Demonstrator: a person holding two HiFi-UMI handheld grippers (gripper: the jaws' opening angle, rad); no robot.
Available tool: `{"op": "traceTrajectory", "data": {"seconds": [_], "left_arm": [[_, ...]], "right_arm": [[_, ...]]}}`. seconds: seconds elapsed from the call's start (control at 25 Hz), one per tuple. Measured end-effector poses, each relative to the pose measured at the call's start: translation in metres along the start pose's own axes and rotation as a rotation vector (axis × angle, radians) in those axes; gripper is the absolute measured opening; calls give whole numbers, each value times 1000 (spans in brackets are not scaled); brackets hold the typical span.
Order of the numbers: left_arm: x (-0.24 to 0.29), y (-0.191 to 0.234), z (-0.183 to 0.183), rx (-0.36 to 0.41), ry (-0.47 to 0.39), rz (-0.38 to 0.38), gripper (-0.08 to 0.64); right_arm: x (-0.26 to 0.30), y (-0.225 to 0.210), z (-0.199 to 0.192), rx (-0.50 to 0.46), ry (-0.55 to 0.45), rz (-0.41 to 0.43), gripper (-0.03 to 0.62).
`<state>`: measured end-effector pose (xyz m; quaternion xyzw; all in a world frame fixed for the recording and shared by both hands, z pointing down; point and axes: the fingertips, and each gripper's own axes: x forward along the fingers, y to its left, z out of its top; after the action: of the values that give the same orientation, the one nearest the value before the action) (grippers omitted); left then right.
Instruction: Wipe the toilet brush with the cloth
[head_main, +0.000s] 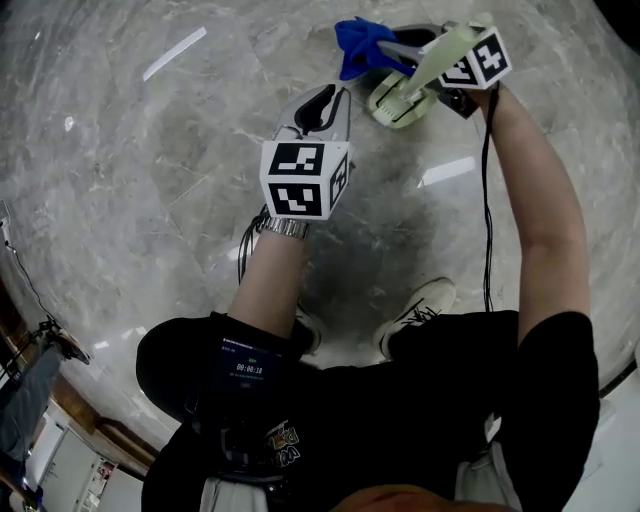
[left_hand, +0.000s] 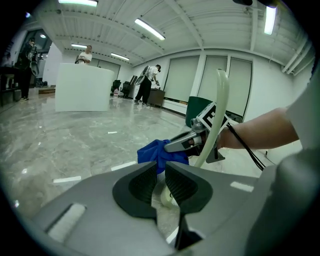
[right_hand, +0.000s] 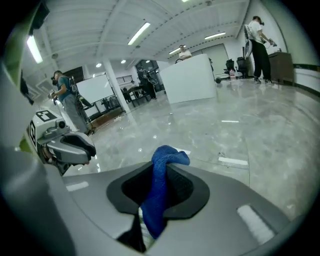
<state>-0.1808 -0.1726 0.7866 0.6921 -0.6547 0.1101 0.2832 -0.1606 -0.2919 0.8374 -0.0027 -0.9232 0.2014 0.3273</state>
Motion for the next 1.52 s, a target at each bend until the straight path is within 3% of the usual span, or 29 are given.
{"op": "traceTrajectory", "data": {"seconds": [0.16, 0.36, 0.52, 0.64, 0.8, 0.92, 1.08, 1.2, 1.32, 1.52], "left_arm": [[-7, 10, 0, -13, -6, 15, 57], [-6, 4, 8, -14, -27, 4, 55], [-1, -9, 8, -4, -27, -16, 55], [4, -22, 13, 9, -34, -41, 54], [4, -37, 18, 23, -49, -50, 52], [5, -46, 22, 28, -62, -52, 52], [5, -59, 27, 50, -73, -53, 52], [5, -66, 30, 59, -80, -50, 52], [3, -66, 30, 57, -80, -39, 52], [1, -63, 29, 47, -78, -24, 52]], "right_arm": [[2, -5, -1, -25, 32, -33, 77], [-18, -25, -19, -29, 68, -135, 77], [-57, -48, -61, 13, 83, -246, 77], [-86, -42, -107, 31, 117, -282, 77], [-100, 2, -162, 22, 181, -219, 77], [-98, 44, -182, 12, 191, -132, 77], [-92, 92, -173, 0, 131, -29, 77], [-95, 106, -155, 16, 55, -6, 77], [-109, 88, -144, 74, -38, -109, 77], [-153, 5, -172, 339, -156, -583, 77]]}}
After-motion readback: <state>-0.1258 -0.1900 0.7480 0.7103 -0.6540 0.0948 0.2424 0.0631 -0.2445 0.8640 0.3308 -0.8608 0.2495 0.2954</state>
